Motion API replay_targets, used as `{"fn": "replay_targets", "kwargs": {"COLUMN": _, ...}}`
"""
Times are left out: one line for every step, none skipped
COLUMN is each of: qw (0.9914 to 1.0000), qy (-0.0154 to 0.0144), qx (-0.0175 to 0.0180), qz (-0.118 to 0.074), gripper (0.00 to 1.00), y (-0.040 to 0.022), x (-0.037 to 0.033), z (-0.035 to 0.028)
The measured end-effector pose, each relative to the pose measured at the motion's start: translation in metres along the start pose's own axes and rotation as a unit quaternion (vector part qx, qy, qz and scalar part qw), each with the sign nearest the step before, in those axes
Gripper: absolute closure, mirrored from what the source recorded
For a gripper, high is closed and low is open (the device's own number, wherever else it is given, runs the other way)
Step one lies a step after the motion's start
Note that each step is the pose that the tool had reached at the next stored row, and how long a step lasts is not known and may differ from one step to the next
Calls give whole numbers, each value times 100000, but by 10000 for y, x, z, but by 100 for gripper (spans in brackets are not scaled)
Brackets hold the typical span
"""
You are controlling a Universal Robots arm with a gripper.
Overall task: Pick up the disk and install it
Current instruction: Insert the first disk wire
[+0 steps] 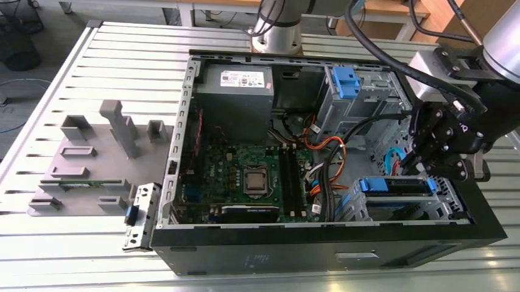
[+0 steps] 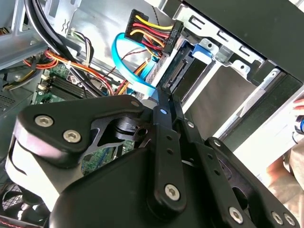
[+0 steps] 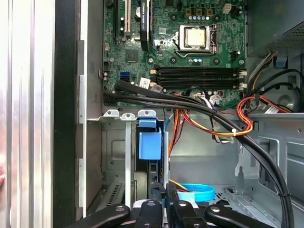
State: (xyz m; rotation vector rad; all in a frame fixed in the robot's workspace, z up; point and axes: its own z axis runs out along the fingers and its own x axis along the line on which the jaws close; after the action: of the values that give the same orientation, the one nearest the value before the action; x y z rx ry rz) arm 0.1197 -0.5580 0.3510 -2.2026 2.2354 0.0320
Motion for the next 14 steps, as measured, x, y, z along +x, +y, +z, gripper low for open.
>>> {"fn": "replay_targets", "kwargs": {"qw": 100000, "qy": -7, "qx": 9, "qz": -14, "gripper": 84, "y": 2, "x": 3, "z": 4}}
{"fn": "replay_targets", "kwargs": {"qw": 100000, "qy": -12, "qx": 24, "qz": -36, "gripper": 84, "y": 2, "x": 7, "z": 10}}
{"fn": "replay_targets", "kwargs": {"qw": 100000, "qy": -5, "qx": 42, "qz": -55, "gripper": 84, "y": 2, "x": 11, "z": 16}}
{"fn": "replay_targets", "kwargs": {"qw": 100000, "qy": -4, "qx": 74, "qz": -68, "gripper": 84, "y": 2, "x": 15, "z": 23}}
{"fn": "replay_targets", "kwargs": {"qw": 100000, "qy": -3, "qx": 93, "qz": -84, "gripper": 84, "y": 3, "x": 17, "z": 27}}
{"fn": "replay_targets", "kwargs": {"qw": 100000, "qy": 5, "qx": 106, "qz": -110, "gripper": 84, "y": 3, "x": 17, "z": 28}}
{"fn": "replay_targets", "kwargs": {"qw": 100000, "qy": 12, "qx": 144, "qz": -161, "gripper": 84, "y": 2, "x": 17, "z": 29}}
{"fn": "replay_targets", "kwargs": {"qw": 100000, "qy": -2, "qx": 215, "qz": -220, "gripper": 84, "y": 3, "x": 17, "z": 33}}
{"fn": "replay_targets", "kwargs": {"qw": 99999, "qy": -10, "qx": 381, "qz": -276, "gripper": 84, "y": 5, "x": 17, "z": 39}}
{"fn": "replay_targets", "kwargs": {"qw": 99998, "qy": -5, "qx": 542, "qz": -338, "gripper": 84, "y": 6, "x": 17, "z": 42}}
{"fn": "replay_targets", "kwargs": {"qw": 99997, "qy": -5, "qx": 629, "qz": -379, "gripper": 84, "y": 7, "x": 18, "z": 44}}
{"fn": "replay_targets", "kwargs": {"qw": 99997, "qy": 3, "qx": 683, "qz": -399, "gripper": 84, "y": 8, "x": 18, "z": 45}}
{"fn": "replay_targets", "kwargs": {"qw": 99996, "qy": -8, "qx": 748, "qz": -410, "gripper": 84, "y": 10, "x": 18, "z": 49}}
{"fn": "replay_targets", "kwargs": {"qw": 99996, "qy": -6, "qx": 832, "qz": -423, "gripper": 84, "y": 15, "x": 18, "z": 54}}
